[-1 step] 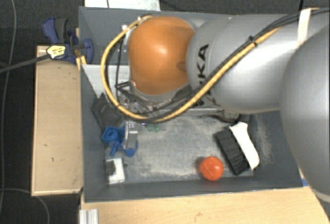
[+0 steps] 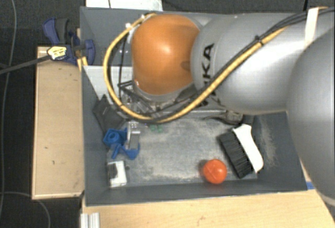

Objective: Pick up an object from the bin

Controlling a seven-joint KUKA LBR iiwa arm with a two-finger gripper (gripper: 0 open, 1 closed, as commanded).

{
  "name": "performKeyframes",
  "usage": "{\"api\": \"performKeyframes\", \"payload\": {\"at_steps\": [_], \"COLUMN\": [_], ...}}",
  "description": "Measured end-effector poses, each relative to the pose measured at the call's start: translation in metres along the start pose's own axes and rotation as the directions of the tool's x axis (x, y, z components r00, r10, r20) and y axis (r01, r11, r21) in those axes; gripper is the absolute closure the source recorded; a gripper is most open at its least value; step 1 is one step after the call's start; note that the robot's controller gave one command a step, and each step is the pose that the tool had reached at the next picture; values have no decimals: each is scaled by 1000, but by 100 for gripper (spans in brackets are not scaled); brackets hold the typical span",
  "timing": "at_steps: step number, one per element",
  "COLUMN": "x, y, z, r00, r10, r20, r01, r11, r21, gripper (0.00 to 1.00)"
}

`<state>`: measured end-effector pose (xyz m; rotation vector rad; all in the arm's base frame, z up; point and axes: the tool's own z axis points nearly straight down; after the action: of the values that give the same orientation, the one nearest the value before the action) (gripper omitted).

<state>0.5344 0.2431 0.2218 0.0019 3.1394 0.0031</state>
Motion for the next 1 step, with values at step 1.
{"api": "performKeyframes", "payload": {"at_steps": [1], "x": [-3], "y": [0], "z": [13], "r00": [998], "r10": [-70], "r20": [5], "r01": [70], "r11": [998], "r21": [-1], "gripper": [0]}}
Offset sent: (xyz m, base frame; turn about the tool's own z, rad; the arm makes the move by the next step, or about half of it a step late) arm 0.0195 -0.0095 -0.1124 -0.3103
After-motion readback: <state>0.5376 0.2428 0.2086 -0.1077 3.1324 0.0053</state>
